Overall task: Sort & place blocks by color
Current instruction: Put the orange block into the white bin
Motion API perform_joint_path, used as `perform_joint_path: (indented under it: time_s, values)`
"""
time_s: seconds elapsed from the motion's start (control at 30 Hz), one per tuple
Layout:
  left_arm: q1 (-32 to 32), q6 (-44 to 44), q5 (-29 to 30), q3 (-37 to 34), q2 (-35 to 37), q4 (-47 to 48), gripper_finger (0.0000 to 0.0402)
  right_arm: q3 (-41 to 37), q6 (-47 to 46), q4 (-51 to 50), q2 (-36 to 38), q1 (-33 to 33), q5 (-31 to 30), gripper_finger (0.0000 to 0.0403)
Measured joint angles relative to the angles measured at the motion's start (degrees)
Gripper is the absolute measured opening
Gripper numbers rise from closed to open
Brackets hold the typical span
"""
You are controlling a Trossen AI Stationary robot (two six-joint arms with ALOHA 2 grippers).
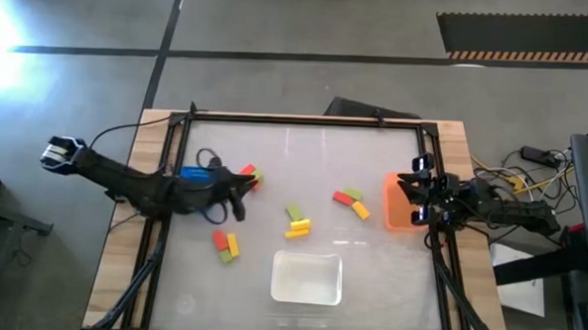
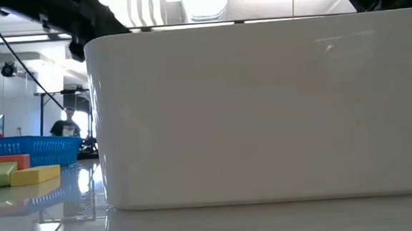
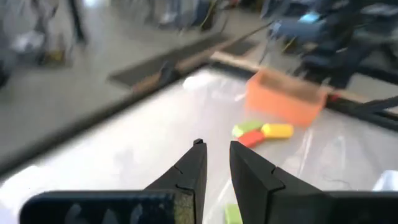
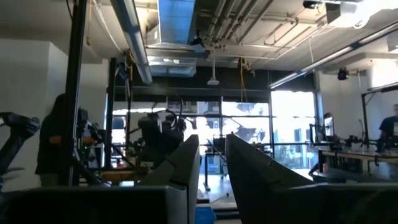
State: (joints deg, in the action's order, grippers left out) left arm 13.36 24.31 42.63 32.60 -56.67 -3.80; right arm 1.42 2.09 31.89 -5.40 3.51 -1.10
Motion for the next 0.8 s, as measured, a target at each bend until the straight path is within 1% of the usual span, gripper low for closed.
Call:
perform_joint_path:
  time_s: [0.1, 0.2, 0.33, 0.43, 0.6, 0.7, 0.8]
  values:
    - [-2.1, 9.6, -0.9, 3.9, -3.7, 10.4, 0.0053, 0.1, -0.1, 0.0, 0.0, 0.0, 0.0, 0.0068]
    - [-4.4, 17.6, -4.6, 9.0, -7.8, 19.8, 0.0053, 0.1, -0.1, 0.0, 0.0, 0.0, 0.0, 0.0068]
    - [-7.5, 26.4, -10.9, 16.4, -14.6, 34.1, 0.0053, 0.2, 0.0, -0.1, 0.0, 0.0, 0.0, 0.0068]
    - [-8.7, 31.0, -12.2, 21.0, -19.6, 42.3, 0.0053, 0.2, 0.0, -0.1, 0.0, 0.0, 0.0, 0.0068]
    - [-11.1, 35.8, -15.3, 26.2, -27.0, 49.7, 0.0053, 0.3, 0.0, 0.0, 0.0, 0.0, -0.4, 0.0068]
    - [-12.7, 36.9, -16.2, 28.1, -30.7, 51.8, 0.0053, 0.3, 0.0, -0.1, 0.0, 0.0, -0.4, 0.0068]
    - [-15.0, 38.3, -17.7, 28.3, -32.8, 51.8, 0.0053, 0.3, 0.0, -0.1, 0.0, 0.0, -0.4, 0.0068]
